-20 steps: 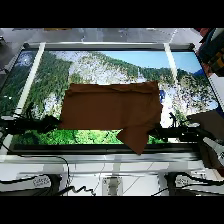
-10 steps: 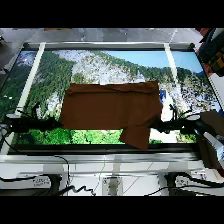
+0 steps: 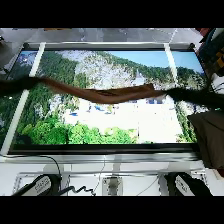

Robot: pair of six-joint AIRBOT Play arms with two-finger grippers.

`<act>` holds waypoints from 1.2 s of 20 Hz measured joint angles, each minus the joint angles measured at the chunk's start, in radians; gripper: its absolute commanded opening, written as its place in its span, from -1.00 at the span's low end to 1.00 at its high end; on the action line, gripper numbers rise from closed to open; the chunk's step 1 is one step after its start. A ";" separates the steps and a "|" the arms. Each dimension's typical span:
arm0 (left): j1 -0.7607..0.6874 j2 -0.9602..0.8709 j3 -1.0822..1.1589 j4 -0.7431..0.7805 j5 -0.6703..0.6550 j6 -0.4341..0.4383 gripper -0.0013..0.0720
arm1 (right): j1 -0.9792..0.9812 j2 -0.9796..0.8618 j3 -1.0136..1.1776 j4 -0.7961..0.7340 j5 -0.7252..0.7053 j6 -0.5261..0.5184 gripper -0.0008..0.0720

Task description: Fold the clothes and pants, and hang the long-sleeved shirts on hangers.

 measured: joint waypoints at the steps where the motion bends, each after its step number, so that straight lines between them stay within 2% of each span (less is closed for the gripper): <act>1: 0.006 0.055 0.043 -0.039 0.033 0.002 -0.94 | 0.000 0.051 0.056 -0.003 -0.018 0.000 -0.95; 4: 0.034 0.232 0.121 -0.109 0.201 0.003 -0.94 | 0.000 0.203 0.222 -0.064 -0.111 0.000 -0.96; 9: 0.084 0.511 0.161 -0.111 0.624 0.004 -0.94 | 0.000 0.378 0.406 -0.244 -0.303 0.040 -0.96; 11: 0.092 0.574 0.165 -0.056 0.724 0.003 -0.94 | 0.000 0.395 0.437 -0.293 -0.340 0.056 -0.96; 13: 0.096 0.598 0.167 0.003 0.758 -0.022 -0.94 | 0.000 0.376 0.455 -0.322 -0.369 0.090 -0.96; 15: 0.097 0.585 0.168 0.061 0.721 -0.073 -0.94 | 0.000 0.312 0.464 -0.338 -0.387 0.128 -0.96; 18: 0.098 0.496 0.168 0.135 0.542 -0.148 -0.94 | 0.000 0.160 0.470 -0.336 -0.381 0.183 -0.96; 22: 0.053 0.258 0.158 0.222 0.243 -0.142 -0.94 | 0.017 -0.108 0.472 -0.276 -0.271 0.221 -0.96; 24: 0.002 0.112 0.146 0.257 0.167 -0.127 -0.94 | 0.030 -0.238 0.472 -0.265 -0.232 0.230 -0.95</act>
